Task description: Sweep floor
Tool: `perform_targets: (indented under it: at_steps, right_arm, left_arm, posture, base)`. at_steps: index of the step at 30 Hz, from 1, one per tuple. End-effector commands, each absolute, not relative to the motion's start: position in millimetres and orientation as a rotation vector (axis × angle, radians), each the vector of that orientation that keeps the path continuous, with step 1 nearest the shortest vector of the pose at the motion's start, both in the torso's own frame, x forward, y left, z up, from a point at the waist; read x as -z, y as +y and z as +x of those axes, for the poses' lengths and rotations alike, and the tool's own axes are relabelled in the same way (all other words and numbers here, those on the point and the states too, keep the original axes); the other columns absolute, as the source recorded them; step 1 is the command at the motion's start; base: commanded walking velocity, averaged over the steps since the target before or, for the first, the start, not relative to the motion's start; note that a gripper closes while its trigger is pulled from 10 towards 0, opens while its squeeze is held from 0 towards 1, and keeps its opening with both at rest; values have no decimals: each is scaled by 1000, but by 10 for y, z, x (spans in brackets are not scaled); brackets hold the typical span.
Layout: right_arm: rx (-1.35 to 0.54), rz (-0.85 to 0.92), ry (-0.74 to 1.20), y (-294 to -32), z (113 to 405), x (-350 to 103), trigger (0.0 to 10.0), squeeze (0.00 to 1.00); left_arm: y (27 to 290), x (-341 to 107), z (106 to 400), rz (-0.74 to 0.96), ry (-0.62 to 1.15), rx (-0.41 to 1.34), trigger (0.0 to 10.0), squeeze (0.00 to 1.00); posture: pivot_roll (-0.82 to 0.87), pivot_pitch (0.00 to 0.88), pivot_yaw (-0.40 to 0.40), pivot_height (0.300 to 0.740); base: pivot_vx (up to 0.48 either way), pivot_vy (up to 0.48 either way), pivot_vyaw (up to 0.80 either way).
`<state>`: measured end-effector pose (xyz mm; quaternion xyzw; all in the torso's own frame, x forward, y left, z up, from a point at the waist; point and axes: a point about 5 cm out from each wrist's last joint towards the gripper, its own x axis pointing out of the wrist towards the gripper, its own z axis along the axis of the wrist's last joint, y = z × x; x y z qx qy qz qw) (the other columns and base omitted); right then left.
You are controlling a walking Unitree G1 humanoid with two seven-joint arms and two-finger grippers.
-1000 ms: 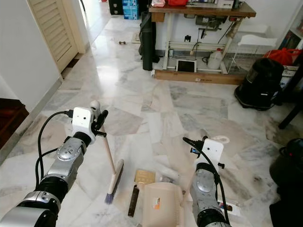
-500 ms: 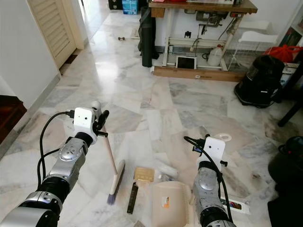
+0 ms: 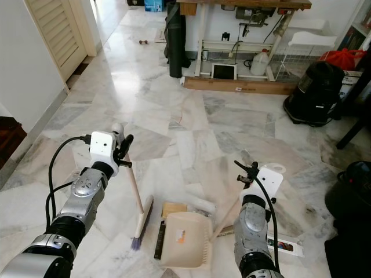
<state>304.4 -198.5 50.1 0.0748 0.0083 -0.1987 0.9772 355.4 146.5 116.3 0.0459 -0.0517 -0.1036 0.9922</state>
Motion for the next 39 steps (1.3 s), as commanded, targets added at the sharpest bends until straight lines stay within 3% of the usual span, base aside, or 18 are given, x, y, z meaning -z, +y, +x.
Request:
perform_targets:
  at_steps: [1,23,39]
  right_arm:
    - [401,166,-30,-2010,3100,-613,10000,0]
    - [377,197,125,-1912,2939,-277,10000,0]
    - [415,136,119,-2004,2884,-259,10000,0]
  left_arm:
    - [1453,-1281,3599,102,-143,219,10000,0]
    - [1484,-1292,3599,109,-143,217,10000,0]
    - [1492,-1264,3569,109,-143,223,10000,0]
  posture:
    - [78,28,-18,740]
    - [94,58,-17,740]
    - [88,44,-11,740]
  base:
    - [0,0,0]
    - [0,0,0]
    - [0,0,0]
